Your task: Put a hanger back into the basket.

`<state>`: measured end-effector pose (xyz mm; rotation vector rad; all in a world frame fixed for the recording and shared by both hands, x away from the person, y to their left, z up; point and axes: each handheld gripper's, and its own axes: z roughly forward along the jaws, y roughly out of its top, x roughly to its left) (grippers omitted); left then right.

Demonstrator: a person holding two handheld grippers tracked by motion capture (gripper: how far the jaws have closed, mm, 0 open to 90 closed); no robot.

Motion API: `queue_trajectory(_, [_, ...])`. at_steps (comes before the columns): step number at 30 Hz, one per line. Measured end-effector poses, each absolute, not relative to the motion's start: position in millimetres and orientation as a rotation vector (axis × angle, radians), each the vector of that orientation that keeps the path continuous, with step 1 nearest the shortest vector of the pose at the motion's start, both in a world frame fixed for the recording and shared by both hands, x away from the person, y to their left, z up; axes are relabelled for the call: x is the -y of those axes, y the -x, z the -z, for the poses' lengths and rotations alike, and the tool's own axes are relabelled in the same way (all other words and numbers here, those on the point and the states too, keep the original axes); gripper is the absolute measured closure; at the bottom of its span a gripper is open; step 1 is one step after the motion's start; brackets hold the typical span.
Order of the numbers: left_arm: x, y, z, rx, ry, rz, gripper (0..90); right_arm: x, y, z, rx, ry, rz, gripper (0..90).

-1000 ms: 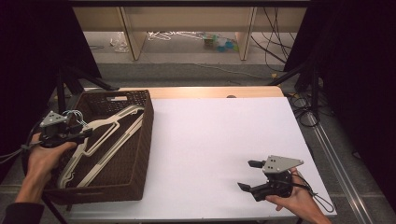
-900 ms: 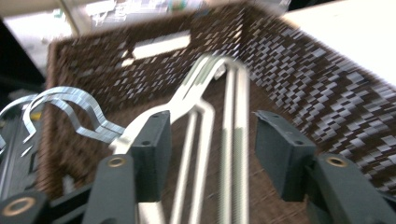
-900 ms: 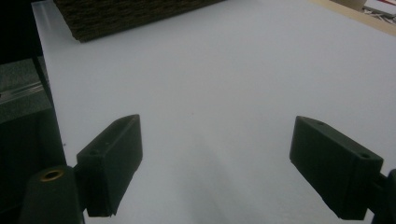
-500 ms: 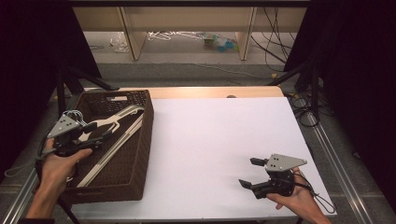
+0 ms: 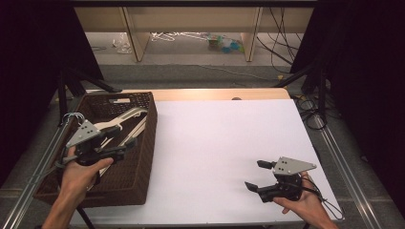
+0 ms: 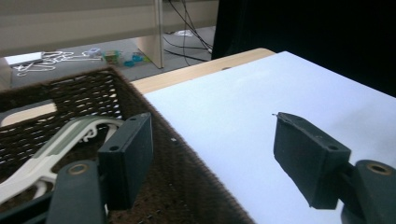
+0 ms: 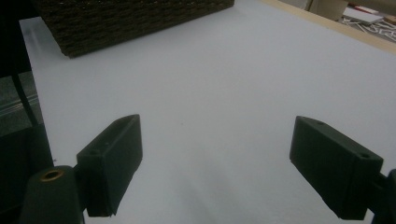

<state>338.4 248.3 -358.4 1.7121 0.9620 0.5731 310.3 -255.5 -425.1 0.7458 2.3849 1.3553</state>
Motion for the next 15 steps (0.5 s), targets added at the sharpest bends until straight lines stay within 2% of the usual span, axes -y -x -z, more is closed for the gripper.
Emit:
queue_trajectory(7, [-222.7, -330.9, 355.3, -0.926, -1.737, -0.543, 22.9, 257.1, -308.4, 422.9, -2.356, -0.757, -1.366, 17.9])
queue_trajectory(15, [-187.1, -318.3, 354.8, -0.822, -1.769, -0.491, 22.0, 258.2, -305.0, 421.0, -2.350, -0.777, -1.374, 17.8])
